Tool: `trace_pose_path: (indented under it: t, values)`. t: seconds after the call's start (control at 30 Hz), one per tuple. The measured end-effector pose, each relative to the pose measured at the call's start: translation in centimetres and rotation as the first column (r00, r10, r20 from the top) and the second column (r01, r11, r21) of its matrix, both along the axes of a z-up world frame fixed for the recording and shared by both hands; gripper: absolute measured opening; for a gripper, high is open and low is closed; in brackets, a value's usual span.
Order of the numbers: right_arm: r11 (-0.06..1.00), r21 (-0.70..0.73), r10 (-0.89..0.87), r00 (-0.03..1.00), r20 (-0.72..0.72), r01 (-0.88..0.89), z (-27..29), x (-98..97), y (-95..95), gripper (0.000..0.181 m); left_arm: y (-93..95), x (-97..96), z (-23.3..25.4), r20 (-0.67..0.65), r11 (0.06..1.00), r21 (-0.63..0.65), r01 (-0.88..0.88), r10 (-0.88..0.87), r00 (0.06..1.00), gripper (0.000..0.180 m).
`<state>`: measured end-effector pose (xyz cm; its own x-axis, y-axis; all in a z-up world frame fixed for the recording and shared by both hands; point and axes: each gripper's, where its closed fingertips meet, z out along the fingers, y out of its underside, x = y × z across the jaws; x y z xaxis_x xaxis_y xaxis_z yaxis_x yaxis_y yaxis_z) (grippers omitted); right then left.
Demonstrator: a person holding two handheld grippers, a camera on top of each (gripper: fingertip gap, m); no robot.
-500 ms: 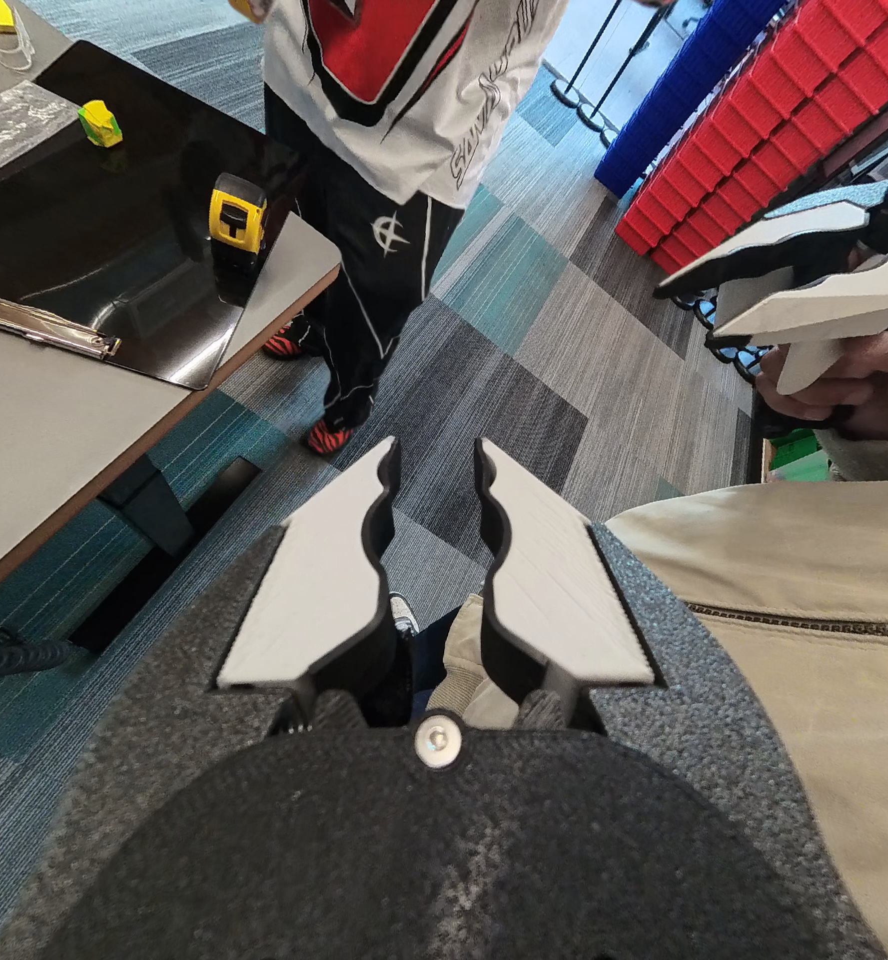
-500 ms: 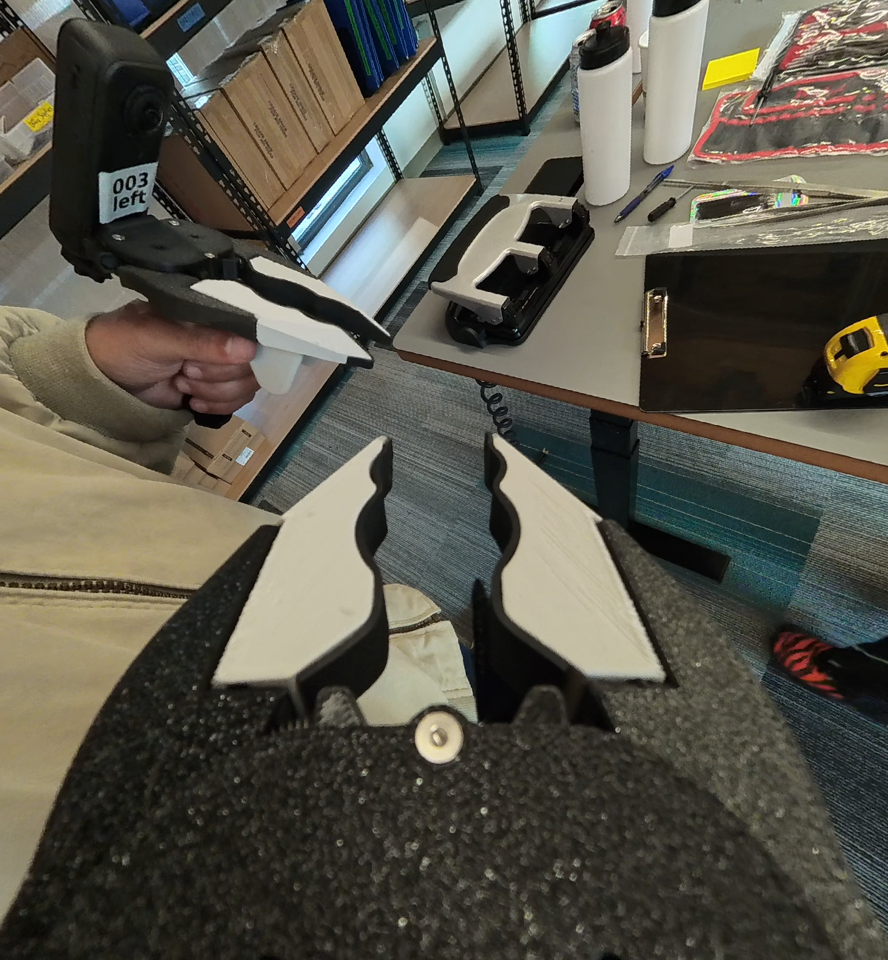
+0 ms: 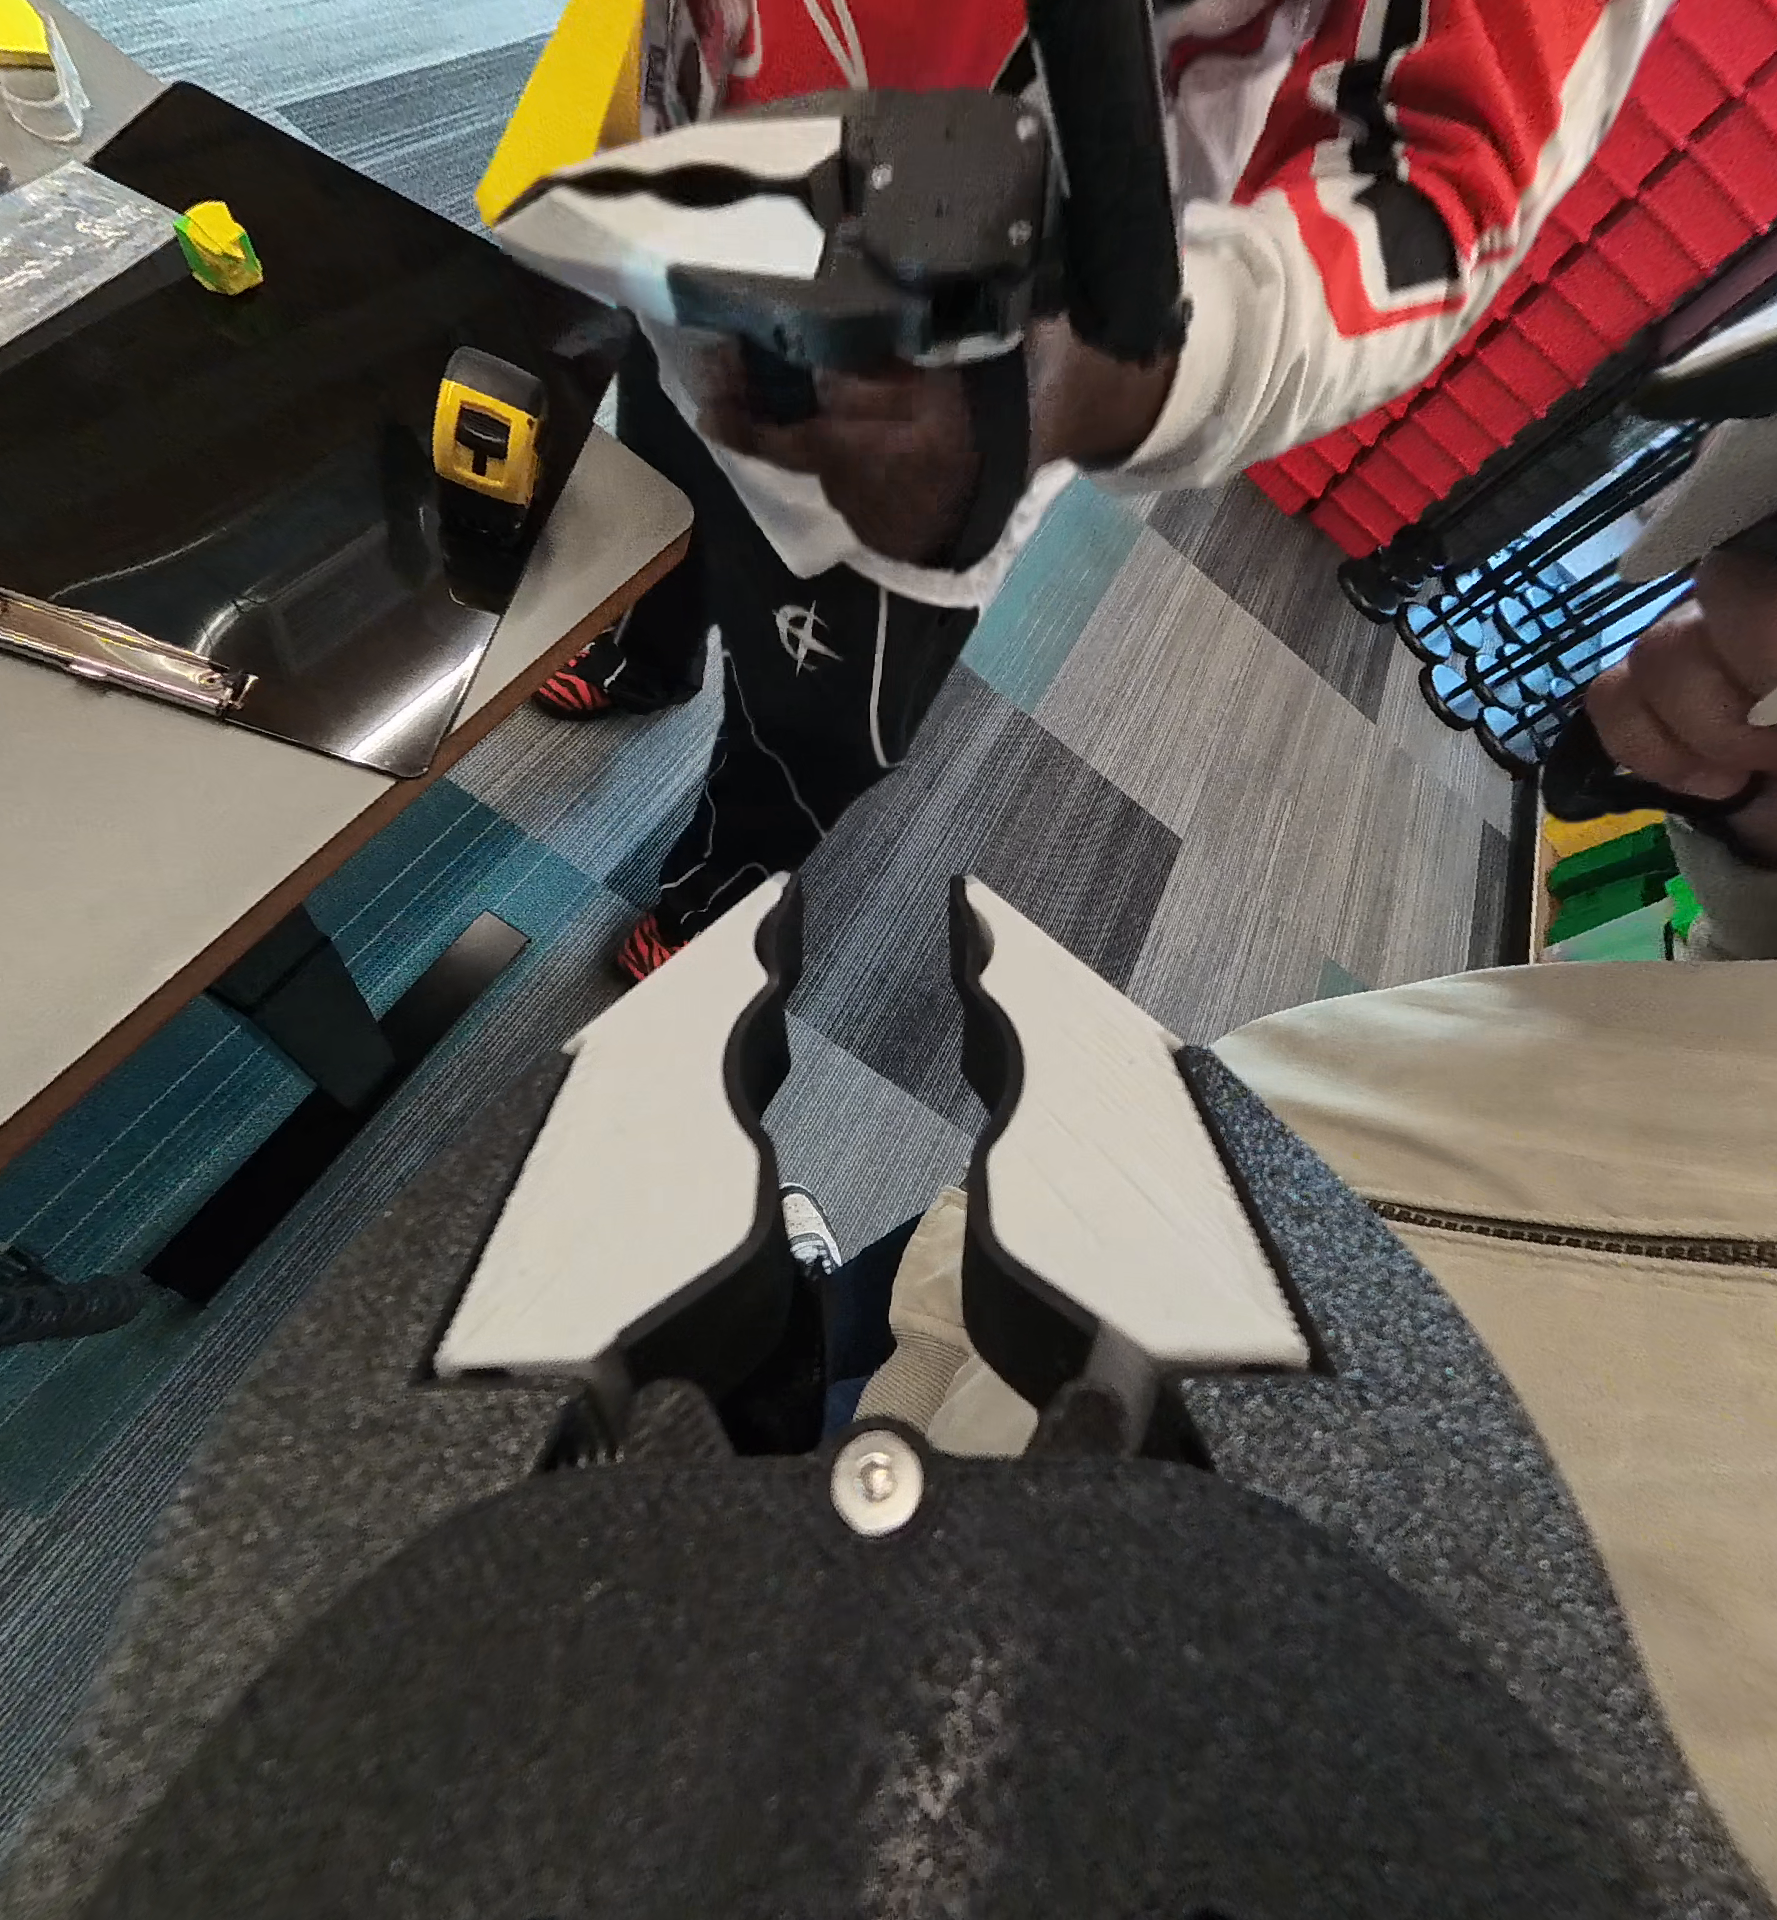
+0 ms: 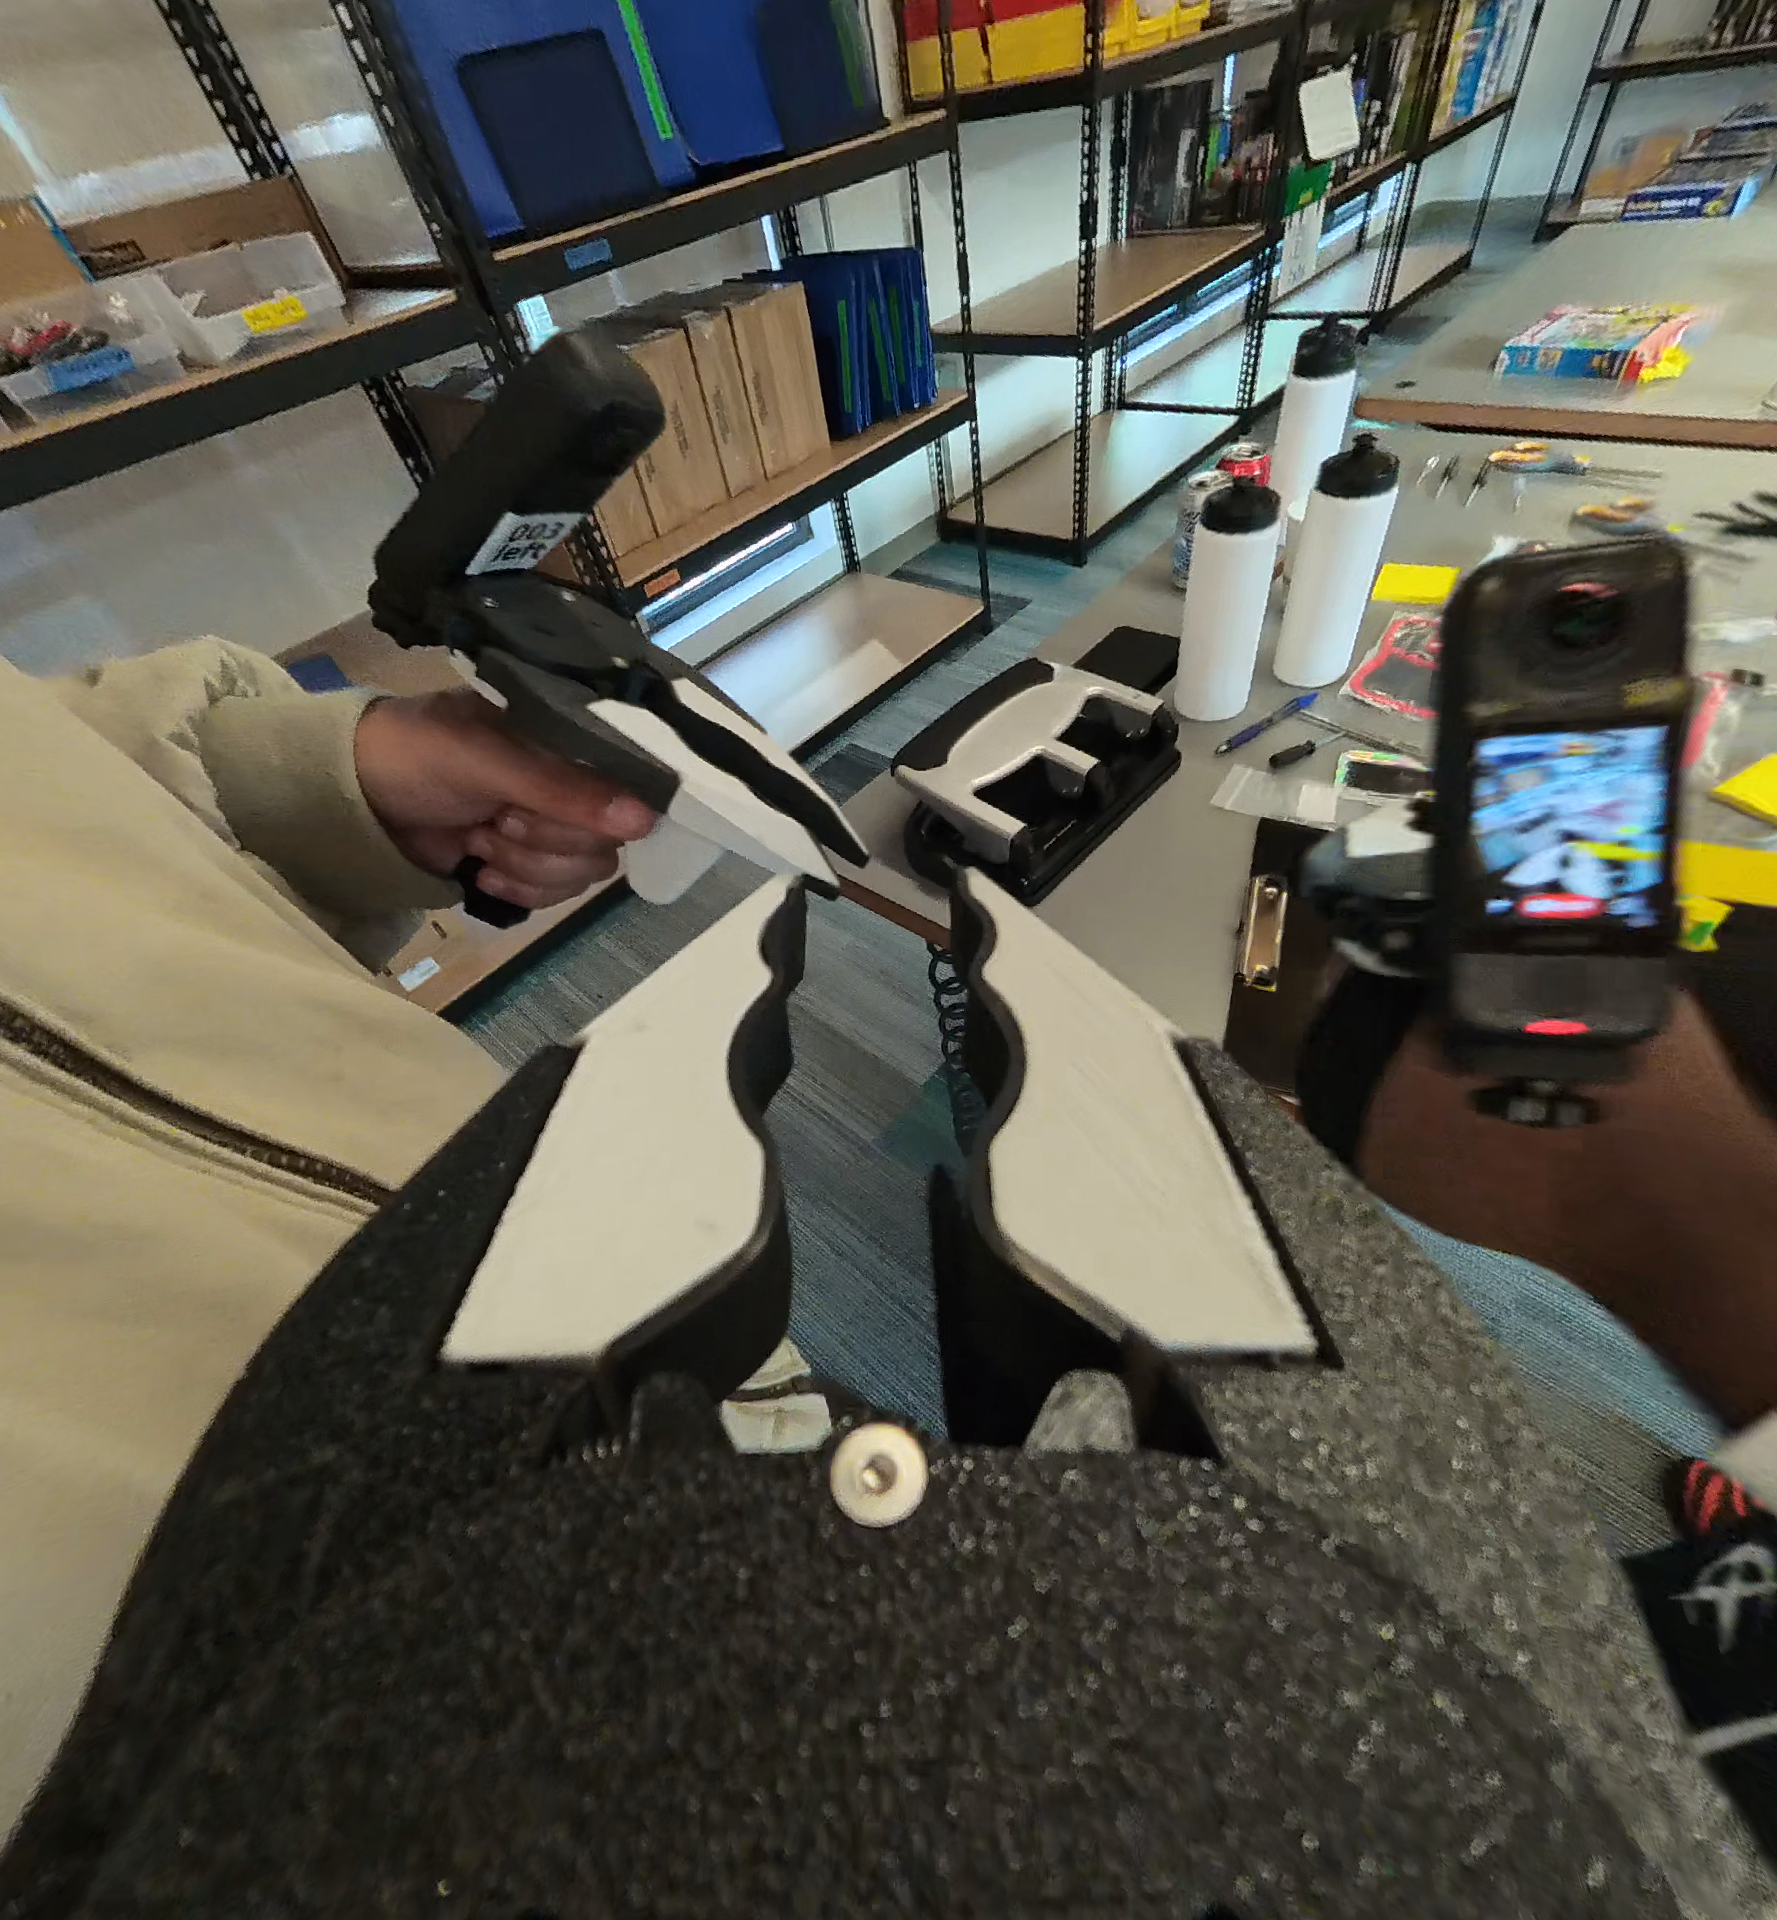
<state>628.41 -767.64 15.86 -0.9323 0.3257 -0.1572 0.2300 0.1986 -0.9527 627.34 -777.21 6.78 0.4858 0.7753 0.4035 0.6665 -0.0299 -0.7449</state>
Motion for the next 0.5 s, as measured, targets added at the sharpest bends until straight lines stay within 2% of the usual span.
trace_pose_path:
  t: [0.5]
  values:
    - [0.994,0.075,0.079,0.996,0.041,-0.082,-2.1,2.4,-0.8,0.028,0.0,1.1,0.0,0.007,1.000,-0.016,-0.026,0.026,1.000,0.028]
